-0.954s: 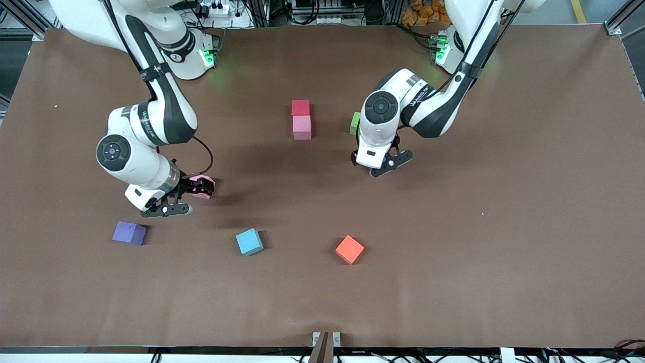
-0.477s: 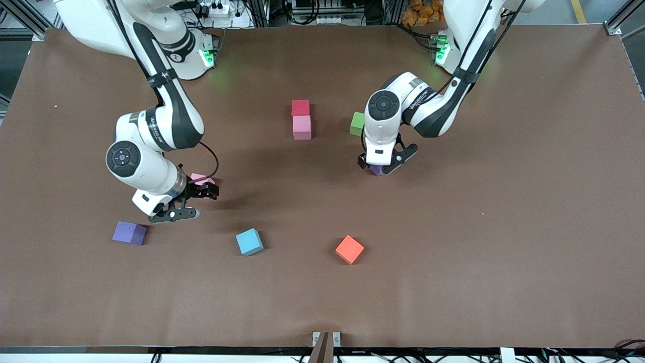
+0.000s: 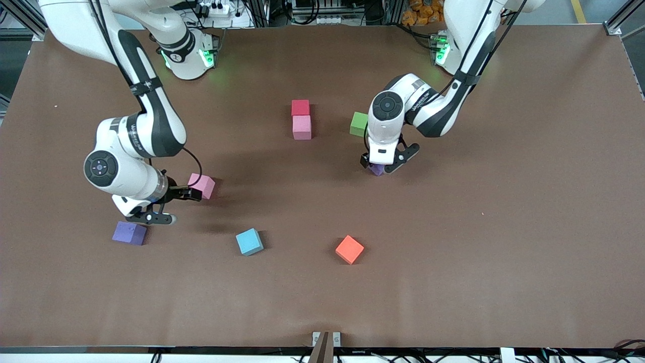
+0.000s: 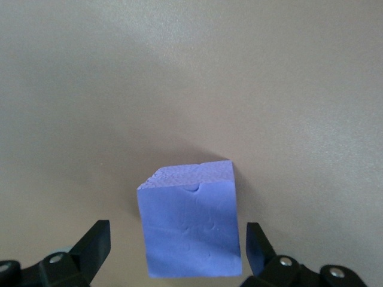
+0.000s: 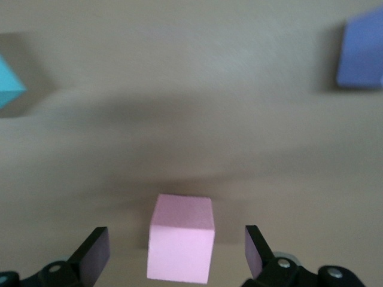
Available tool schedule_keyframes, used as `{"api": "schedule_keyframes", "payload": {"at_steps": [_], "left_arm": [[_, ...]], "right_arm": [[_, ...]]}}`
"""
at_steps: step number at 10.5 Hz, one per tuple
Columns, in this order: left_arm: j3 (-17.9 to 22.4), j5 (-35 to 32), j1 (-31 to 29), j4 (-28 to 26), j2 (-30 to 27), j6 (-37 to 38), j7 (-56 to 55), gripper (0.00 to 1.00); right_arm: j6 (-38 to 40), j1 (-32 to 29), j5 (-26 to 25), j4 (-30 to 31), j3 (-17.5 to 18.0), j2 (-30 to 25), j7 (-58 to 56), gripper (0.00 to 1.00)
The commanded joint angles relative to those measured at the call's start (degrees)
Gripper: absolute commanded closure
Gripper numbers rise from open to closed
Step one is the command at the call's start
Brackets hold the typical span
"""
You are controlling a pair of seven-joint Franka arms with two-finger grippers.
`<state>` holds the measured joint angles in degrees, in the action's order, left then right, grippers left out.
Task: Arrange blocks into number 1
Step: 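Grasp the purple cube beside the green cube with the left gripper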
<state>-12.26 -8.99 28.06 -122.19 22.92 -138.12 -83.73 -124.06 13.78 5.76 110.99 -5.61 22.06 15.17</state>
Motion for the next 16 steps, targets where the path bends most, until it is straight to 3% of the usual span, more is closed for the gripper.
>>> {"api": "schedule_keyframes", "payload": {"at_steps": [1, 4, 5, 6, 8, 11, 13, 14, 16], "left_arm": [[-0.6, -1.7, -0.7, -0.7, 1.0, -2.5, -2.0, 0.0], [-0.6, -1.8, -0.5, -0.3, 3.1, -4.3, -2.0, 0.0], [-0.5, -2.3, -0.6, 0.0, 3.4, -4.3, -1.4, 0.36], [-0.5, -2.6, -1.6, 0.3, 3.5, -4.3, -0.7, 0.99], [-0.6, -2.6, -2.8, 3.3, 4.8, -4.0, -0.8, 1.0], [-0.6, -2.7, -2.5, 3.8, 4.7, -3.9, 1.9, 1.0], [-1.2, -2.7, -1.3, 6.8, 4.6, -3.0, 9.2, 1.0], [-1.0, -2.9, 2.1, 8.8, 4.9, -0.8, 10.5, 1.0], [-1.2, -6.2, 5.5, 11.0, 5.0, 0.4, 13.2, 1.0]], "right_arm": [[-0.3, 0.6, 0.3, 2.3, 0.2, 0.5, 7.4, 0.0], [-0.8, 1.3, 1.2, 2.3, 0.2, 2.6, 8.4, 0.0], [-0.8, 1.4, 1.2, 2.3, 0.1, 2.9, 8.4, 0.0], [-0.9, 1.6, 1.2, 2.3, 0.1, 3.2, 7.8, 0.0], [-0.9, 1.6, 1.0, 2.8, 0.1, 3.7, 4.3, 0.0], [-1.2, 1.6, 1.1, 2.8, 0.1, 5.3, 0.4, 0.0], [-1.2, 1.7, 1.1, 2.7, 0.1, 5.6, 0.4, 0.23], [-1.2, 2.0, 1.2, 2.7, 0.1, 5.7, 0.4, 0.35], [-1.1, 2.1, 1.2, 2.8, 0.1, 5.7, 0.4, 0.41]]}}
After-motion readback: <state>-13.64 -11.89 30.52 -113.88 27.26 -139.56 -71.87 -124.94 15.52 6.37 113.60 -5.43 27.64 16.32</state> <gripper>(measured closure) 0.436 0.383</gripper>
